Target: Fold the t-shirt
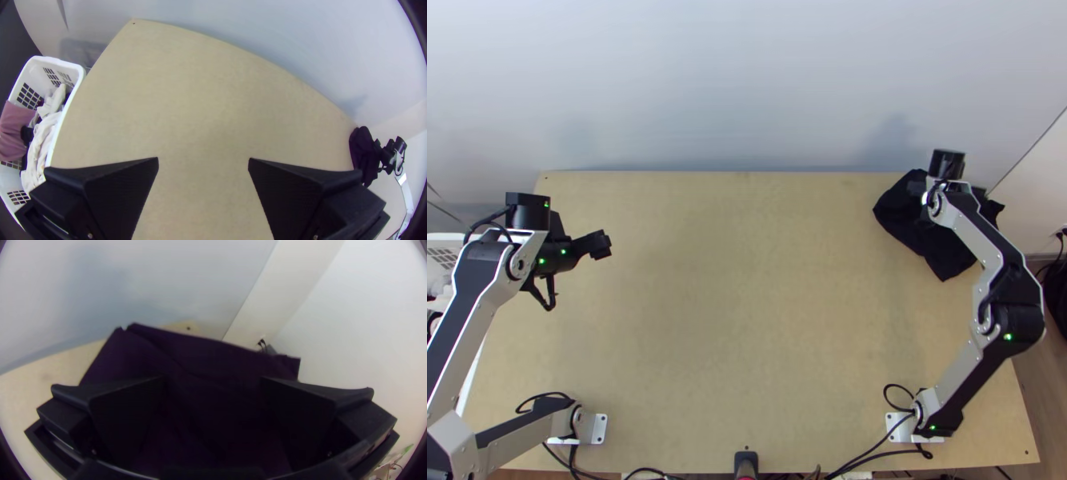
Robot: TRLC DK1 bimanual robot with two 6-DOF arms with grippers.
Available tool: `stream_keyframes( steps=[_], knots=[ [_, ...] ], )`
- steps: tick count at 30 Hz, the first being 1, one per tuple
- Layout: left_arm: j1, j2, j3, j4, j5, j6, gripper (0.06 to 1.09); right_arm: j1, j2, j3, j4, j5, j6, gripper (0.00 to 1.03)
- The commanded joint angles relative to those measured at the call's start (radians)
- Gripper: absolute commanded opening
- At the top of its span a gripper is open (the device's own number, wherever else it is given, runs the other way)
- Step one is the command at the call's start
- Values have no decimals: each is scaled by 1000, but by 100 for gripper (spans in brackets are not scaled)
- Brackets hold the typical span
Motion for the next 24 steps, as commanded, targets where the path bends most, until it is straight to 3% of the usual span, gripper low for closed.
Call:
stream_keyframes(
  steps=[1,5,7,13,19,24],
  knots=[
    [8,-12,-21,0,1,6,104,-28,106,-28,-136,-47,118,99],
    [-3,-11,-20,0,-1,5,104,-47,125,-55,-141,-59,118,99],
    [-3,-11,-15,0,-1,3,104,-54,105,-43,-168,-111,121,99],
    [11,-21,-17,15,-2,0,104,-40,-82,3,-205,-209,113,99],
    [19,-46,-15,57,-9,0,104,33,-266,52,-202,-231,76,99],
    [13,-83,-14,101,-117,17,104,133,-417,-42,-178,-229,65,99]
  ],
)
